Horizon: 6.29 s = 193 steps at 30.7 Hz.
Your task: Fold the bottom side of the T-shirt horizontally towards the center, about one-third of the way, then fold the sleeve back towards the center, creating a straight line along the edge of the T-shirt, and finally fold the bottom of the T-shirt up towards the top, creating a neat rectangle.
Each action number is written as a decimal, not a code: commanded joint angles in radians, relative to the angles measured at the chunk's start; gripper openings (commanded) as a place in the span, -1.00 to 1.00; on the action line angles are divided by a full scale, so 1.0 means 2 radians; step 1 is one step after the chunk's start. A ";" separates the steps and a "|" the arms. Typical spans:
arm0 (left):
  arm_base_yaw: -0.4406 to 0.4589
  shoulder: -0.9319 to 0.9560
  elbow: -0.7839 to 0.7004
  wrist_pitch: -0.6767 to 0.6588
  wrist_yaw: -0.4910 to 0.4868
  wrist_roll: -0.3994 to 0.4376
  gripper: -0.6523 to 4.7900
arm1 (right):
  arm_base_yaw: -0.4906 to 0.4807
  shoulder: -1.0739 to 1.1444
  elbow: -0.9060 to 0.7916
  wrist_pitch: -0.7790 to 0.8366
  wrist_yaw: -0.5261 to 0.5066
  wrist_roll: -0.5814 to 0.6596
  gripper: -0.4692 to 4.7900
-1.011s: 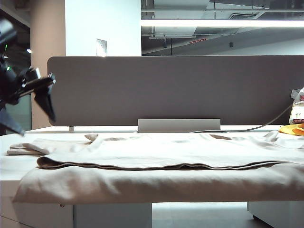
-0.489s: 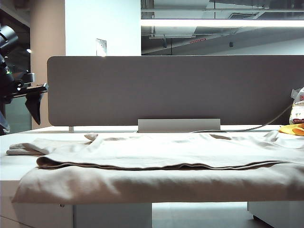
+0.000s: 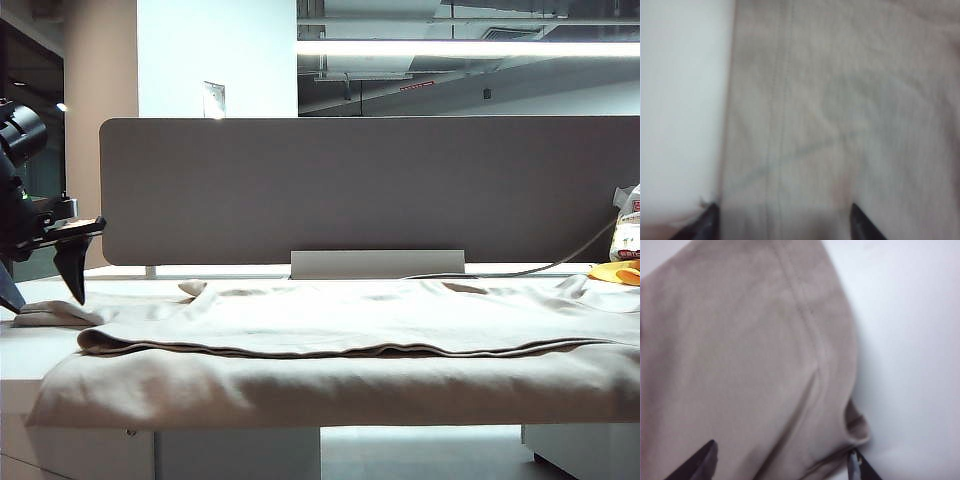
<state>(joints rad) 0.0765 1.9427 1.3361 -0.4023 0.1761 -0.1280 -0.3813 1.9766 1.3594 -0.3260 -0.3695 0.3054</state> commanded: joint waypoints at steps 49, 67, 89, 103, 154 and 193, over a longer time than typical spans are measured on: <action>-0.005 0.042 0.024 -0.014 0.003 0.000 -0.59 | -0.006 0.074 0.095 -0.029 0.013 -0.041 -0.82; -0.015 0.041 0.052 -0.030 0.043 0.014 -0.78 | 0.006 0.061 0.102 -0.033 -0.028 -0.052 -0.83; -0.124 0.040 0.167 -0.079 0.049 0.038 -0.78 | 0.101 0.037 0.148 -0.067 -0.068 -0.052 -0.83; -0.175 0.043 0.166 -0.074 0.051 0.038 -0.78 | 0.191 0.037 0.148 -0.087 -0.064 -0.052 -0.83; -0.179 -0.210 -0.099 -0.011 0.060 0.036 0.44 | 0.161 -0.250 -0.163 -0.072 -0.050 -0.072 -0.41; -0.183 -0.475 -0.455 0.053 0.101 -0.094 0.92 | 0.127 -0.473 -0.417 -0.140 0.028 -0.030 0.95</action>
<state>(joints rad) -0.2901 0.9848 0.4244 -0.3214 0.3817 -0.3099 -0.1223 1.0344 0.5220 -0.6373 -0.3149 0.2199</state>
